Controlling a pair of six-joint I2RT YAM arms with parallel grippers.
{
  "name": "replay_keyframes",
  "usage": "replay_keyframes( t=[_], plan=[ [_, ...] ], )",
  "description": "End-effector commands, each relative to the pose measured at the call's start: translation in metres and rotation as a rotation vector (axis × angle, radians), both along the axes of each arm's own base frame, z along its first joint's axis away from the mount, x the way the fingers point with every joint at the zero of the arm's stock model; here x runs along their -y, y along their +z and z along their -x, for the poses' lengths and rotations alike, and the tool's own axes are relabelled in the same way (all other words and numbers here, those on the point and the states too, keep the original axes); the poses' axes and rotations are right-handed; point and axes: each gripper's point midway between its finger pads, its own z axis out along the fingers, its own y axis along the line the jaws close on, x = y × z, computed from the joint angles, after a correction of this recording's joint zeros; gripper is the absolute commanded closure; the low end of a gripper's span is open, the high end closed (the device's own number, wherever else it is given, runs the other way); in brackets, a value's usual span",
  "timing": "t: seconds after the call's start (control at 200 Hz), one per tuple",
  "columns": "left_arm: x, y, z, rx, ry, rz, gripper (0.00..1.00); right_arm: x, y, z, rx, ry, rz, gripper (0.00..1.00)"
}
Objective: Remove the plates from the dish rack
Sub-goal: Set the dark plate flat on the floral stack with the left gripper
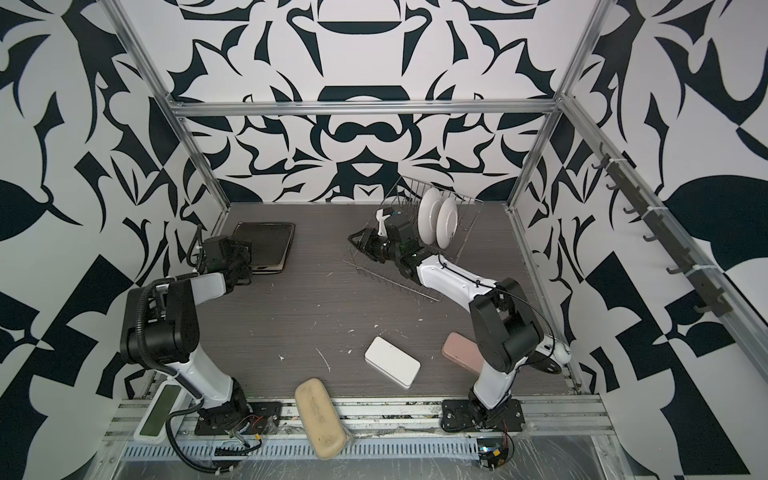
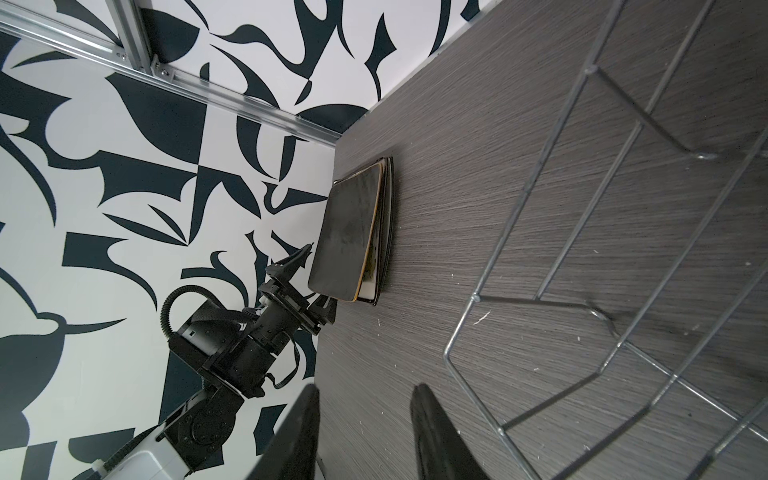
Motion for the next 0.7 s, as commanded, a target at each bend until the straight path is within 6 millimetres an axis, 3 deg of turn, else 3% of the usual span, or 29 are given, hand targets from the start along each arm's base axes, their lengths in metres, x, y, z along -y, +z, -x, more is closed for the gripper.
replay_keyframes(
  t=[0.0, 0.695],
  plan=[
    [-0.0036, 0.0360, -0.0100, 0.072, -0.016, -0.044, 0.09, 0.0015, 0.0362, 0.0038, 0.070, -0.005, -0.043, 0.60],
    [-0.0004, 0.0312, -0.0039, -0.003, -0.031, -0.027, 0.01, 0.0062, 0.0391, 0.0085, 0.072, -0.014, -0.038, 0.60]
  ],
)
